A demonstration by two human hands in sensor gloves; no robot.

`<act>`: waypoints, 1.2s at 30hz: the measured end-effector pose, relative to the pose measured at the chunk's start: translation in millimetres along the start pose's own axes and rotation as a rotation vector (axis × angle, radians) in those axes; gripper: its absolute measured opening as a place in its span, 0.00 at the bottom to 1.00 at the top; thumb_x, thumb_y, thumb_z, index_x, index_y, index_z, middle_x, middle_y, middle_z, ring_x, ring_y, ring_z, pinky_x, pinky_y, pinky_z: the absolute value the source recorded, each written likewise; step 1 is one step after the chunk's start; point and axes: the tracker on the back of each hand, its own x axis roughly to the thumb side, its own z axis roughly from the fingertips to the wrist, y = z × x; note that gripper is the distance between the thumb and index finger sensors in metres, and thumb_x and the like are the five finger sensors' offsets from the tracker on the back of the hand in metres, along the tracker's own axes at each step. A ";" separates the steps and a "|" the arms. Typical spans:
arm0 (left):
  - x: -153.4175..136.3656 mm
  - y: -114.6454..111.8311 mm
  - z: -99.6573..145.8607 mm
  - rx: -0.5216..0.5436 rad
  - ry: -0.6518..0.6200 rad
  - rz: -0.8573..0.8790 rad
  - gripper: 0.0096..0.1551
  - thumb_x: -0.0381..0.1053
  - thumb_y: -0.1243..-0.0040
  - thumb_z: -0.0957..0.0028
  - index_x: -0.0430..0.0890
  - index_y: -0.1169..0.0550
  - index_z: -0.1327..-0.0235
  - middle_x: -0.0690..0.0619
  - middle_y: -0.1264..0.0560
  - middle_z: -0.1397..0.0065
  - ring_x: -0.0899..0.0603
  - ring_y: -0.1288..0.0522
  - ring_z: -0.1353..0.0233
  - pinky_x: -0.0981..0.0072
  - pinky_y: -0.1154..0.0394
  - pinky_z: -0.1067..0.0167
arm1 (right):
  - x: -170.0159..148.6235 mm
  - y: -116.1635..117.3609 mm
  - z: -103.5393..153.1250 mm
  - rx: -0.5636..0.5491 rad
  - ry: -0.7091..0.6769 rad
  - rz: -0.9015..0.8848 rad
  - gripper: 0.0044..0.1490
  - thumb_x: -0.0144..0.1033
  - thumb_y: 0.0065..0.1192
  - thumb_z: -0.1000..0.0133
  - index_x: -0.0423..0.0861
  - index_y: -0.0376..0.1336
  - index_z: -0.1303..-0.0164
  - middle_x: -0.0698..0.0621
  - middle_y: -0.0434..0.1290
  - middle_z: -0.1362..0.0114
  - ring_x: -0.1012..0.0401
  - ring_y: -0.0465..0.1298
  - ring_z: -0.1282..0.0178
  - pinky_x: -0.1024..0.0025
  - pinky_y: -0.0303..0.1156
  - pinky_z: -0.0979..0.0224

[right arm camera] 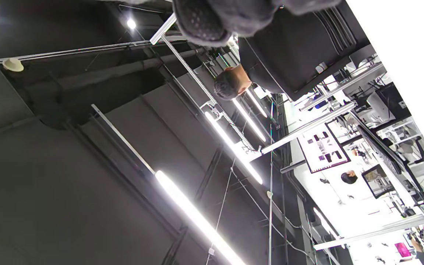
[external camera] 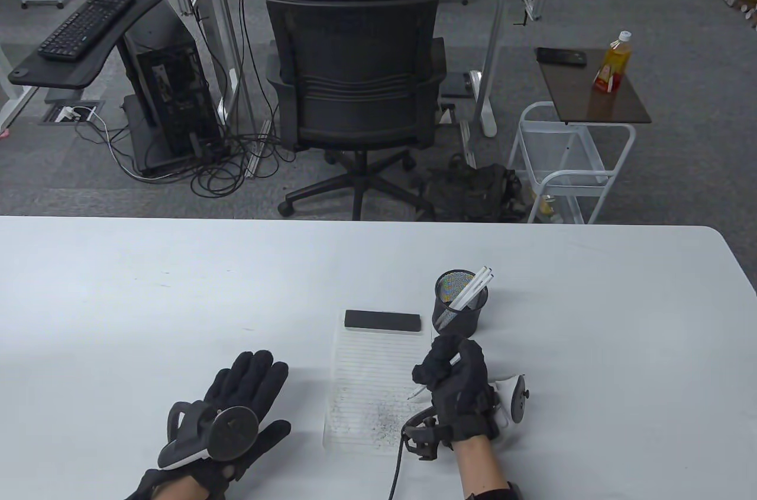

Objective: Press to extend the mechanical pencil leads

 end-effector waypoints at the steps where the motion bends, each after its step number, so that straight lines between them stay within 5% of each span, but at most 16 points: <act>1: 0.0 0.0 0.1 0.000 0.001 0.000 0.53 0.71 0.51 0.52 0.52 0.52 0.16 0.43 0.54 0.13 0.28 0.51 0.15 0.32 0.46 0.25 | -0.6 -0.1 0.0 0.004 -0.002 -0.006 0.33 0.54 0.46 0.35 0.38 0.71 0.47 0.46 0.75 0.56 0.48 0.74 0.63 0.40 0.73 0.49; 14: 0.1 -0.1 -0.5 -0.001 0.003 0.007 0.53 0.71 0.51 0.51 0.52 0.52 0.16 0.43 0.54 0.13 0.28 0.51 0.15 0.32 0.46 0.25 | -3.3 1.3 1.2 0.059 -0.006 0.112 0.38 0.60 0.44 0.36 0.38 0.71 0.47 0.46 0.75 0.56 0.49 0.74 0.63 0.41 0.73 0.49; 36: -0.9 0.5 -0.7 -0.007 0.003 0.007 0.53 0.71 0.51 0.52 0.52 0.52 0.16 0.43 0.54 0.13 0.28 0.50 0.15 0.32 0.46 0.25 | -4.0 3.4 0.1 0.043 -0.032 0.173 0.32 0.51 0.47 0.36 0.37 0.72 0.51 0.46 0.75 0.59 0.48 0.74 0.66 0.40 0.74 0.52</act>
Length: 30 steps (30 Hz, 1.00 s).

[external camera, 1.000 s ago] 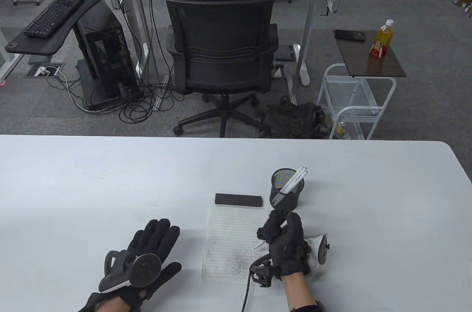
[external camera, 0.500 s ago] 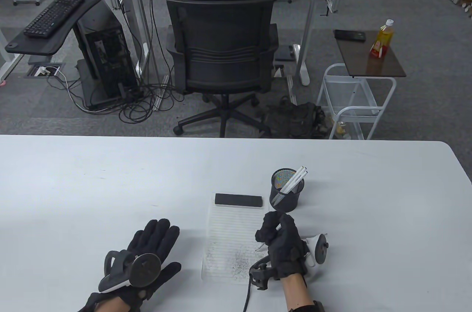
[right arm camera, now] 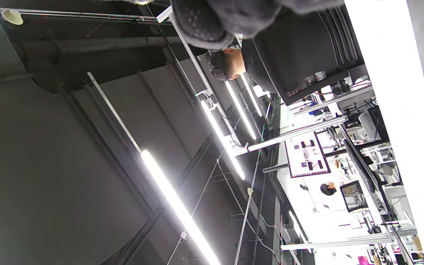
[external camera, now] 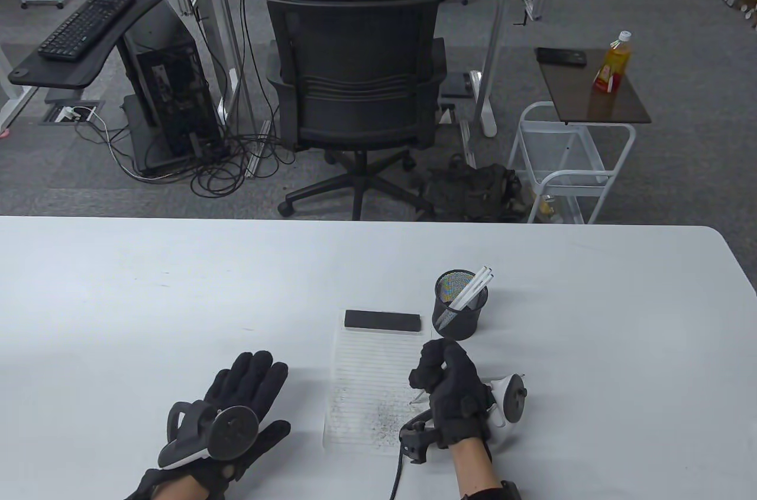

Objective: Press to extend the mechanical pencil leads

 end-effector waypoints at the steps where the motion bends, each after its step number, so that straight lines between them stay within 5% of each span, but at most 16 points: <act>1: 0.0 0.0 -0.1 0.000 0.000 -0.001 0.53 0.71 0.51 0.52 0.52 0.52 0.16 0.43 0.54 0.13 0.28 0.51 0.15 0.32 0.46 0.25 | 0.1 0.2 0.0 0.001 0.000 0.002 0.32 0.51 0.47 0.36 0.37 0.72 0.51 0.46 0.75 0.59 0.48 0.74 0.66 0.40 0.74 0.52; 26: 0.8 0.5 0.3 0.000 -0.001 -0.005 0.53 0.71 0.51 0.52 0.52 0.52 0.16 0.43 0.54 0.13 0.28 0.51 0.15 0.32 0.46 0.25 | -1.4 4.4 0.2 0.009 0.009 0.027 0.32 0.52 0.47 0.37 0.37 0.72 0.51 0.45 0.75 0.59 0.48 0.74 0.66 0.40 0.74 0.52; 30: 1.0 0.6 0.1 -0.001 -0.001 -0.010 0.53 0.71 0.51 0.52 0.52 0.52 0.16 0.43 0.54 0.13 0.28 0.51 0.15 0.32 0.46 0.24 | 7.7 11.9 -3.9 0.105 0.011 -0.010 0.40 0.59 0.44 0.37 0.35 0.69 0.42 0.43 0.74 0.52 0.46 0.73 0.60 0.38 0.72 0.47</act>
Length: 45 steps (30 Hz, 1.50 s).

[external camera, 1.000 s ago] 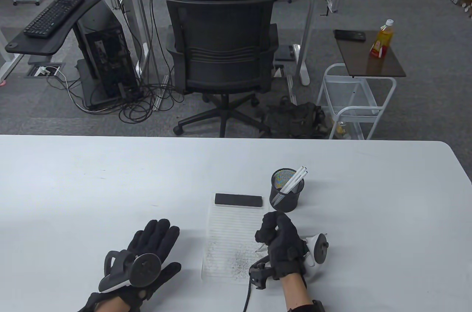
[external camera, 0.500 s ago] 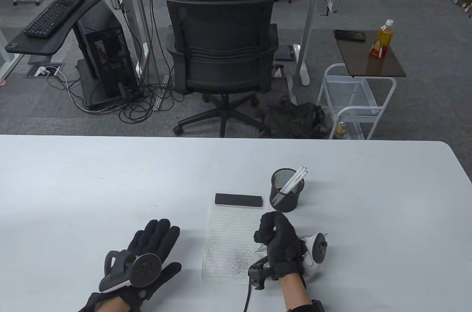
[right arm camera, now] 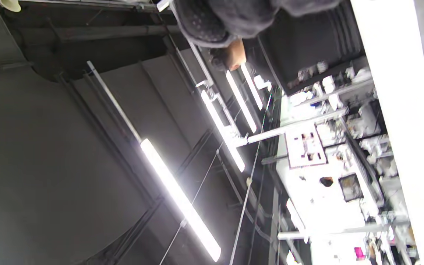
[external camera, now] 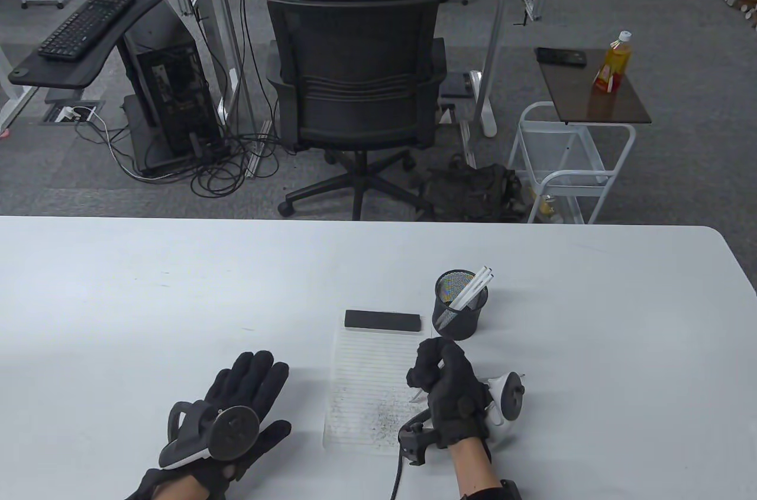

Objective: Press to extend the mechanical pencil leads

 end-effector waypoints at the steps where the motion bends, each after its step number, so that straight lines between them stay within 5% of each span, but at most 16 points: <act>1: -0.1 0.2 0.0 0.001 0.001 -0.001 0.53 0.71 0.51 0.51 0.52 0.52 0.16 0.43 0.54 0.13 0.28 0.51 0.15 0.32 0.46 0.25 | 4.3 3.3 -2.0 0.037 0.007 0.006 0.41 0.59 0.45 0.36 0.34 0.66 0.36 0.41 0.72 0.47 0.44 0.72 0.55 0.36 0.70 0.44; 4: -0.2 0.3 -0.3 0.003 0.000 0.002 0.53 0.71 0.51 0.51 0.52 0.52 0.16 0.43 0.54 0.13 0.28 0.51 0.15 0.32 0.46 0.24 | 27.0 15.5 -9.1 0.165 0.057 0.133 0.37 0.48 0.47 0.34 0.35 0.54 0.23 0.38 0.63 0.33 0.39 0.66 0.41 0.34 0.65 0.36; 8: 1.3 -1.4 -1.1 -0.007 -0.005 -0.007 0.53 0.71 0.51 0.52 0.52 0.52 0.16 0.43 0.54 0.13 0.28 0.51 0.15 0.32 0.46 0.24 | 57.4 16.1 -15.9 0.128 0.102 0.428 0.31 0.27 0.52 0.39 0.37 0.55 0.24 0.37 0.61 0.33 0.40 0.69 0.43 0.37 0.72 0.41; 11: 2.8 -0.5 -1.2 -0.003 -0.011 -0.014 0.53 0.71 0.51 0.51 0.52 0.52 0.16 0.43 0.54 0.13 0.28 0.51 0.15 0.32 0.46 0.24 | 73.9 4.2 -18.1 0.132 0.182 0.635 0.31 0.23 0.52 0.41 0.39 0.57 0.25 0.37 0.58 0.32 0.41 0.70 0.44 0.38 0.74 0.43; 19: 3.3 -0.5 -1.6 -0.009 -0.010 -0.013 0.53 0.71 0.51 0.52 0.52 0.52 0.16 0.43 0.54 0.13 0.28 0.51 0.15 0.32 0.47 0.24 | 105.8 -45.2 -20.2 0.043 0.423 0.941 0.30 0.21 0.60 0.42 0.40 0.65 0.27 0.36 0.53 0.31 0.40 0.69 0.41 0.38 0.74 0.42; 24: 3.8 0.1 -1.7 -0.006 -0.012 -0.017 0.53 0.71 0.51 0.51 0.52 0.52 0.16 0.43 0.54 0.13 0.28 0.51 0.15 0.32 0.47 0.24 | 115.3 -77.9 -22.9 -0.128 0.499 1.120 0.31 0.20 0.62 0.43 0.37 0.64 0.26 0.36 0.57 0.32 0.39 0.69 0.41 0.37 0.73 0.41; 31: 4.0 -0.5 -2.2 -0.015 -0.011 -0.021 0.53 0.71 0.51 0.51 0.52 0.52 0.16 0.43 0.54 0.13 0.28 0.51 0.15 0.32 0.47 0.24 | 102.2 -95.9 -34.6 -0.152 0.698 1.535 0.34 0.23 0.68 0.44 0.36 0.60 0.26 0.36 0.62 0.33 0.37 0.72 0.38 0.35 0.72 0.39; 45: 4.1 -4.1 -4.6 -0.036 -0.014 -0.021 0.53 0.71 0.51 0.52 0.52 0.52 0.16 0.43 0.53 0.13 0.28 0.51 0.15 0.32 0.47 0.24 | 82.6 -119.8 -47.3 -0.218 0.747 1.767 0.30 0.28 0.80 0.49 0.33 0.71 0.38 0.36 0.74 0.40 0.40 0.81 0.46 0.41 0.79 0.46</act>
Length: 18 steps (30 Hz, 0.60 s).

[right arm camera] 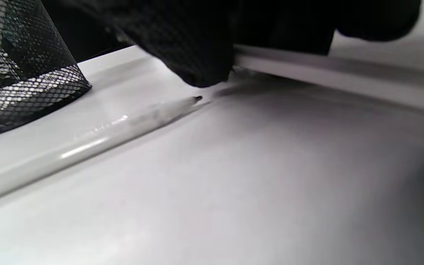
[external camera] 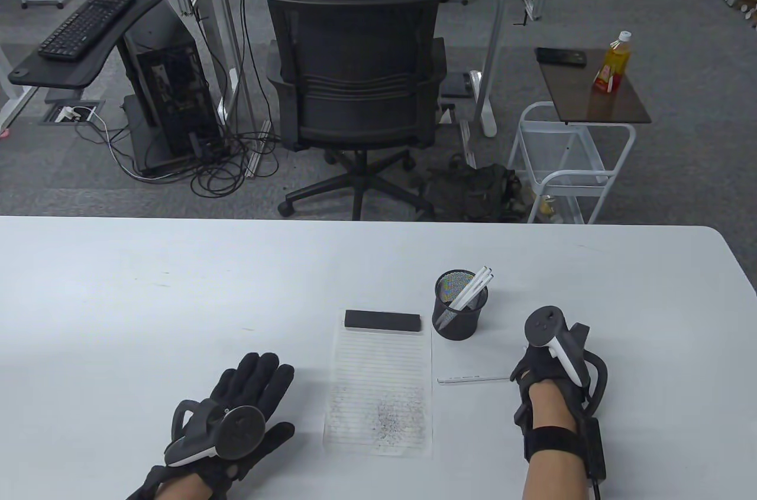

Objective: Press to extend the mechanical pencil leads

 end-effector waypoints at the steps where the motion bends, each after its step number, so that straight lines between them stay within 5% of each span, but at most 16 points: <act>1: -0.3 -0.2 -0.2 -0.002 0.001 -0.001 0.53 0.71 0.51 0.52 0.52 0.52 0.16 0.43 0.53 0.13 0.28 0.51 0.15 0.32 0.47 0.24 | 0.4 0.3 -0.7 -0.009 -0.005 0.005 0.30 0.28 0.80 0.49 0.33 0.71 0.39 0.36 0.74 0.41 0.40 0.81 0.47 0.42 0.80 0.46; 18: -1.6 0.4 -0.4 -0.009 0.008 0.006 0.53 0.71 0.51 0.52 0.52 0.52 0.16 0.43 0.53 0.13 0.28 0.51 0.15 0.32 0.46 0.24 | 6.0 1.8 -2.0 -0.053 -0.066 0.082 0.25 0.32 0.79 0.50 0.34 0.76 0.47 0.38 0.78 0.46 0.41 0.83 0.52 0.43 0.80 0.49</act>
